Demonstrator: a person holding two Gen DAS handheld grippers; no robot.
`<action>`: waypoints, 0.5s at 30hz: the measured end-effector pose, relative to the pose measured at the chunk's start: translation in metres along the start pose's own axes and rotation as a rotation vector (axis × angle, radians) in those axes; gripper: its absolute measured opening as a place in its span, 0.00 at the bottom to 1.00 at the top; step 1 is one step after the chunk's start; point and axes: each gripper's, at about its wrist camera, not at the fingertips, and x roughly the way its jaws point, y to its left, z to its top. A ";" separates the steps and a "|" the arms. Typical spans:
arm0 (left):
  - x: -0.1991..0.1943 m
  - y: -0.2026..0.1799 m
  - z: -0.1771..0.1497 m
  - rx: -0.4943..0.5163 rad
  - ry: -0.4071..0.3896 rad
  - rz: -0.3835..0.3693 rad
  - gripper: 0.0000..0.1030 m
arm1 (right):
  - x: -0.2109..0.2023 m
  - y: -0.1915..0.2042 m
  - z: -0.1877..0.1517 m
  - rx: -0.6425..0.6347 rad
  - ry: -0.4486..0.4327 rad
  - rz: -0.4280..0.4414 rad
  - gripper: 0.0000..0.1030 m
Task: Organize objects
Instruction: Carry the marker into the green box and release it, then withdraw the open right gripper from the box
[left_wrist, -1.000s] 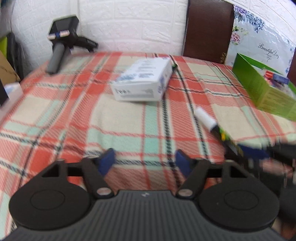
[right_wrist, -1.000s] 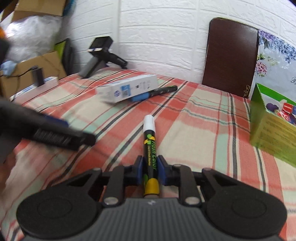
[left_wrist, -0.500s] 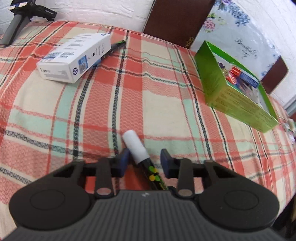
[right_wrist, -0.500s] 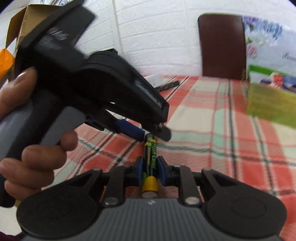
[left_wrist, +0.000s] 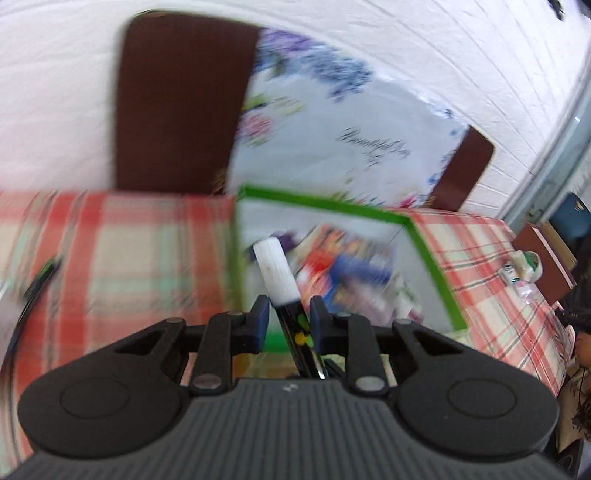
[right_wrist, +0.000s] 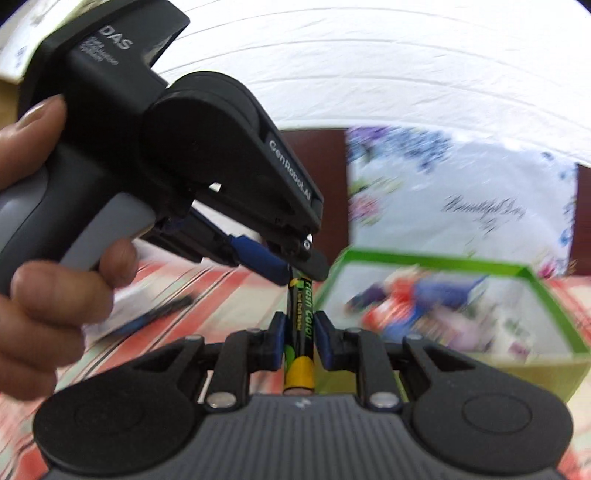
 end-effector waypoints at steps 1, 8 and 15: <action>0.009 -0.006 0.007 0.014 0.001 -0.004 0.24 | 0.009 -0.009 0.004 0.016 -0.005 -0.015 0.17; 0.061 -0.009 0.023 0.068 0.015 0.082 0.27 | 0.071 -0.036 0.006 0.058 0.059 -0.082 0.22; 0.039 0.011 -0.004 0.035 0.017 0.054 0.26 | 0.037 -0.023 -0.022 0.047 0.018 -0.089 0.41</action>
